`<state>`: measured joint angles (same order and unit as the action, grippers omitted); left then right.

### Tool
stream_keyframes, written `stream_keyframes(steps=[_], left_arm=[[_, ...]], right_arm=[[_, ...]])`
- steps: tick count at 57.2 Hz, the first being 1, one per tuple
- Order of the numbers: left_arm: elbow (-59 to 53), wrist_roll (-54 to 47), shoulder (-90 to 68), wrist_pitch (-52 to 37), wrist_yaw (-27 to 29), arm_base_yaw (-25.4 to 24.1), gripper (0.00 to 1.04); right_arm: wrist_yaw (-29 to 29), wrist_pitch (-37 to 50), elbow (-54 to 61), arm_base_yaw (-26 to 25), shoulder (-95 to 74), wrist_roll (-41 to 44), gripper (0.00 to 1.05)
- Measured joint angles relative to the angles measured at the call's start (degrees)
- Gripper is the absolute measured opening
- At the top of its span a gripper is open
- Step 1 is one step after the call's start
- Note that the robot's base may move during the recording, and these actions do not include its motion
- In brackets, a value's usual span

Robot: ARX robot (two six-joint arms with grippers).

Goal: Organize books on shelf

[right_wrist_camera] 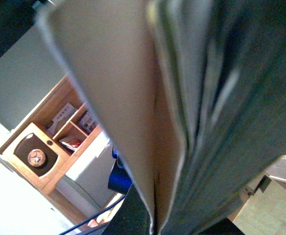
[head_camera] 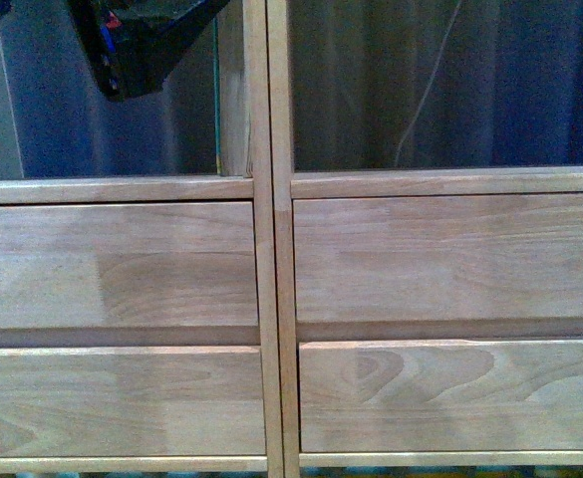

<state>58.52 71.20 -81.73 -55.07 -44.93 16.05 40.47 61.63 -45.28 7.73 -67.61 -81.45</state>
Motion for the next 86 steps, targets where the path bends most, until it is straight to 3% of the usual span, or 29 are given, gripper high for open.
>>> stream_keyframes(steps=[14, 40, 52, 69, 78, 86], left_arm=[[-0.57, -1.09, 0.42, -0.13, -0.17, 0.81, 0.97], [6.03, -4.17, -1.55, 4.24, 2.14, 5.51, 0.97], [7.34, -7.1, -2.21, 6.73, 3.74, 7.17, 0.69], [7.02, -7.3, -2.38, 2.27, 3.93, 7.5, 0.32], [5.81, -6.73, -2.36, 0.46, 2.93, 7.54, 0.1], [4.61, -5.88, -1.68, -1.62, 2.93, 7.19, 0.07]], right_arm=[[-0.76, 0.85, -0.07, -2.01, -1.46, -3.19, 0.07], [2.29, 7.98, 5.68, 0.13, 0.87, -7.76, 0.07], [3.04, 9.55, 6.97, -0.79, 1.57, -9.77, 0.07], [3.5, 11.04, 8.11, -1.62, 2.6, -11.85, 0.08], [3.52, 12.26, 8.39, -1.62, 2.71, -13.14, 0.31], [3.52, 12.39, 8.39, -1.6, 2.71, -13.68, 0.49]])
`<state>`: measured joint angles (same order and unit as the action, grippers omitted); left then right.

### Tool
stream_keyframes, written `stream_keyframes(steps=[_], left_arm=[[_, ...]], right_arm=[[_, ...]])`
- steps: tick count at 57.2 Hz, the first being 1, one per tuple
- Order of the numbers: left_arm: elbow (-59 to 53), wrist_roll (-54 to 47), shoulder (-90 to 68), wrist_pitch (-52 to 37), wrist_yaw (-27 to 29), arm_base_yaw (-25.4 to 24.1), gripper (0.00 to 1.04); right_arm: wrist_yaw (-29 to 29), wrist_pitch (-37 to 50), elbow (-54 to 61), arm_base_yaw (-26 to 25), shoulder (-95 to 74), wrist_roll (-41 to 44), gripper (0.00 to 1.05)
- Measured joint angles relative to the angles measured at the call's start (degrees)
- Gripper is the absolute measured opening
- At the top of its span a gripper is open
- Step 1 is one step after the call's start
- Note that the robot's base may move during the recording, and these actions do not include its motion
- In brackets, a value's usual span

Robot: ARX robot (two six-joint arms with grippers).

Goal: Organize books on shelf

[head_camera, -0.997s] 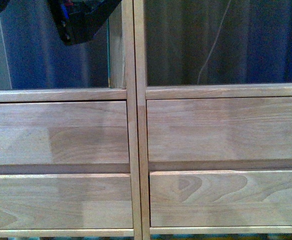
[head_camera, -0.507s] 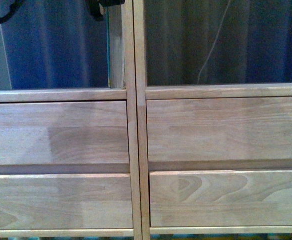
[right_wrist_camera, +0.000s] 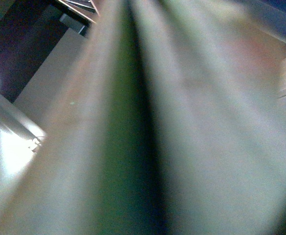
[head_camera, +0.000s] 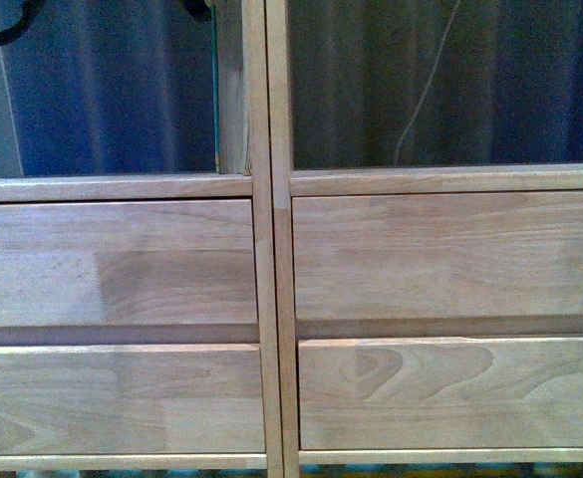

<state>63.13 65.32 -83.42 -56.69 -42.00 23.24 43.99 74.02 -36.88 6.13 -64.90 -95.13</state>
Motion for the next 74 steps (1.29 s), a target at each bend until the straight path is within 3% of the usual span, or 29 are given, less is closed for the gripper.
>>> stream_keyframes(steps=[14, 21, 23, 30, 36, 46, 56, 58, 59, 64, 70, 71, 73, 74], left_arm=[[-3.02, -1.99, 4.33, 2.62, 1.42, -3.26, 0.07], [-4.09, -9.9, 8.76, 10.1, 5.22, -7.04, 0.07], [-4.09, -13.11, 9.75, 12.74, 6.73, -7.93, 0.07], [-3.85, -26.32, 11.39, 20.2, 11.32, -11.26, 0.07], [-2.91, -38.34, 10.14, 23.21, 15.28, -13.94, 0.07], [1.53, -51.49, 6.29, 23.82, 18.16, -16.55, 0.07], [8.98, -61.77, 0.96, 25.68, 19.82, -16.94, 0.07], [10.45, -63.73, -0.26, 26.34, 20.2, -16.94, 0.07], [11.39, -64.7, -1.05, 26.73, 20.55, -16.96, 0.07], [14.51, -67.8, -3.89, 28.39, 22.29, -17.0, 0.07], [18.12, -70.71, -7.69, 29.46, 23.74, -17.11, 0.07], [23.89, -73.79, -12.59, 31.3, 25.49, -17.27, 0.07], [24.85, -74.2, -13.33, 32.26, 26.01, -17.18, 0.07], [27.39, -74.62, -14.56, 34.1, 26.91, -17.0, 0.07]], right_arm=[[2.38, -0.66, 1.31, -2.47, 0.92, 0.77, 0.79], [6.05, -4.72, 2.75, -8.72, 3.48, 5.09, 0.98], [6.82, -7.63, 2.82, -10.56, 4.79, 7.43, 0.99], [5.27, -26.95, 2.51, -16.39, 12.2, 24.22, 0.98], [-0.46, -42.34, 2.27, -20.7, 17.88, 47.28, 0.98], [-3.74, -39.98, 4.52, -27.39, 23.21, 76.74, 0.98], [-2.45, -34.05, 9.73, -30.71, 30.84, 87.03, 0.98], [-4.09, -37.92, 9.79, -30.34, 32.74, 88.5, 0.96], [-8.83, -43.52, 8.9, -29.42, 34.14, 89.92, 0.92], [-22.03, -64.59, 5.14, -25.24, 38.8, 92.28, 0.79], [-28.63, -76.52, 8.48, -21.62, 42.4, 93.53, 0.64], [-32.46, -76.56, 15.96, -17.73, 45.2, 94.55, 0.23], [-33.7, -76.81, 16.28, -17.18, 46.53, 94.6, 0.16], [-37.59, -77.16, 17.51, -14.99, 48.48, 94.62, 0.11]])
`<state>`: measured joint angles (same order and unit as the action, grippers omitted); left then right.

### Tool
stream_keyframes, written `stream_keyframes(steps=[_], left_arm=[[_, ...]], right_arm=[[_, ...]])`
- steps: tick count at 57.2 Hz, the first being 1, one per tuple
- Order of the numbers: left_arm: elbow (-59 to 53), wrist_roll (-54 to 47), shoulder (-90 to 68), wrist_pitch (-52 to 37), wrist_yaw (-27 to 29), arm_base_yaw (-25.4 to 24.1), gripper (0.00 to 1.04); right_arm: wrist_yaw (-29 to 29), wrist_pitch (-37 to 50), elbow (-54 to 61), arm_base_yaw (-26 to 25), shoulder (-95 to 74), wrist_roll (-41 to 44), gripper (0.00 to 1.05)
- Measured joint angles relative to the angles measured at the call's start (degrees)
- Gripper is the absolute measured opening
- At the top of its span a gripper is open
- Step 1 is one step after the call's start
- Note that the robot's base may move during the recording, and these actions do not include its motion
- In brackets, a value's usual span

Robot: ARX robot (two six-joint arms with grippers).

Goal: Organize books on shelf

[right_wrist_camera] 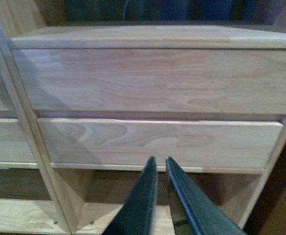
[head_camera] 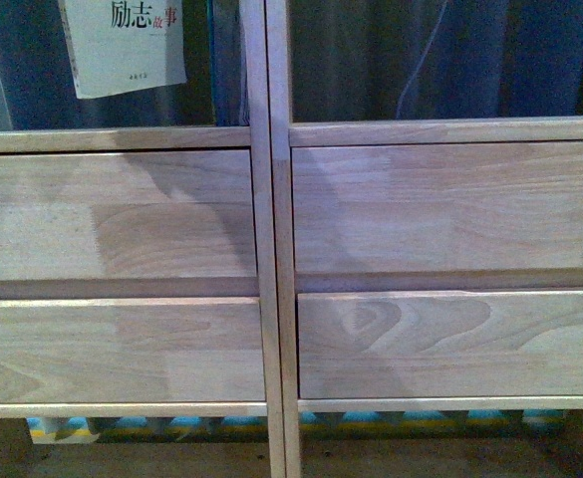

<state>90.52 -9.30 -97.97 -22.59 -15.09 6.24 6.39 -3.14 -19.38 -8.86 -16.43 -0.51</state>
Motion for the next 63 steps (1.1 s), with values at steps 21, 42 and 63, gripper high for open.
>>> stream_keyframes(steps=[21, 42, 63], left_arm=[[23.82, -1.16, -17.0, 10.21, 7.52, 0.46, 0.07], [32.22, -2.29, -22.88, 13.46, 8.5, 2.69, 0.07], [39.21, -4.57, -27.19, 20.46, 11.96, 4.26, 0.15]], right_arm=[[-6.19, 1.22, 10.91, 8.66, 9.22, 0.31, 0.03], [-6.19, 2.21, 14.6, 8.66, 11.98, 0.31, 0.03], [-6.19, 2.62, 16.55, 8.66, 13.62, 0.31, 0.03]])
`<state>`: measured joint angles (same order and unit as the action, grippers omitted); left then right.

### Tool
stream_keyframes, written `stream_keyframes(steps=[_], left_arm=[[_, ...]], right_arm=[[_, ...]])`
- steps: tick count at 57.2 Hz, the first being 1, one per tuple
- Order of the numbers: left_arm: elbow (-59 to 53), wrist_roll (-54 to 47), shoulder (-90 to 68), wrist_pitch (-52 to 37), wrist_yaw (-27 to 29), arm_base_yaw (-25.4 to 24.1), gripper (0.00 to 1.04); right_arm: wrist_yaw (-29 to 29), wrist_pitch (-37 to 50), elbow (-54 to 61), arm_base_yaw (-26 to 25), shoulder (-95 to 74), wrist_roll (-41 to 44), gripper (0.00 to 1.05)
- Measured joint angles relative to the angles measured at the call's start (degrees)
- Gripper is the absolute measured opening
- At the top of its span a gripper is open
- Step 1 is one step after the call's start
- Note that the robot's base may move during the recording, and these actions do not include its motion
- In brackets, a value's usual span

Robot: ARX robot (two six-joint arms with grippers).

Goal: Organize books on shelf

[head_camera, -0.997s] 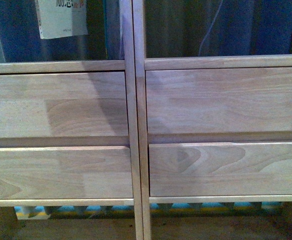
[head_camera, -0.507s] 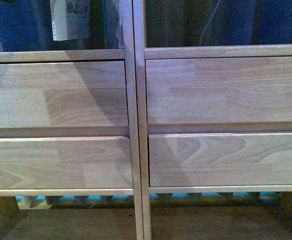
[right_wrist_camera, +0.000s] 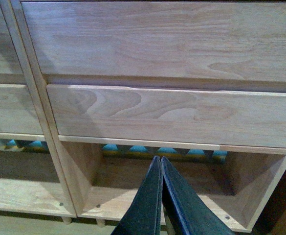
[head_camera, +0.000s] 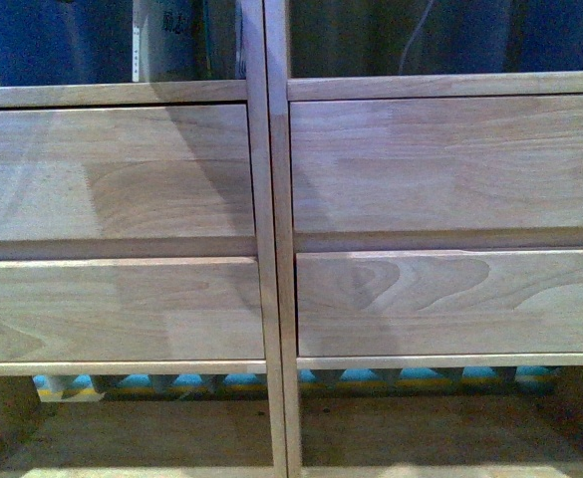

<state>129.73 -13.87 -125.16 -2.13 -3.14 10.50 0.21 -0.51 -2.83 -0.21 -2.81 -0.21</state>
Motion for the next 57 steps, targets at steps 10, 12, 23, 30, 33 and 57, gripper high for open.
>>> stream_keyframes(steps=[10, 12, 23, 30, 33, 57], left_arm=[[-1.57, -0.52, 0.33, -1.92, 1.14, -0.02, 0.43], [-2.95, -0.52, 0.81, -2.8, 0.98, 0.0, 0.49], [-15.8, -0.87, 7.15, -7.89, -1.4, 1.31, 0.81], [-25.24, -0.26, 13.73, -11.72, -2.84, 2.38, 0.99], [-29.14, 0.09, 16.74, -13.46, -3.02, 2.75, 0.97], [-67.32, 5.57, 48.78, -31.61, -2.38, -0.24, 0.97]], right_arm=[[-0.07, 0.24, 1.99, 0.0, 2.19, 0.02, 0.03], [-0.09, 0.28, 1.99, 0.0, 2.21, 0.02, 0.03], [-0.02, 0.31, 1.99, 0.0, 2.43, 0.02, 0.03], [-0.02, 0.31, 1.99, 0.0, 2.45, 0.02, 0.03], [-0.02, 0.31, 1.99, 0.0, 2.45, 0.02, 0.03], [-0.02, 0.31, 1.99, 0.0, 2.45, 0.02, 0.03]])
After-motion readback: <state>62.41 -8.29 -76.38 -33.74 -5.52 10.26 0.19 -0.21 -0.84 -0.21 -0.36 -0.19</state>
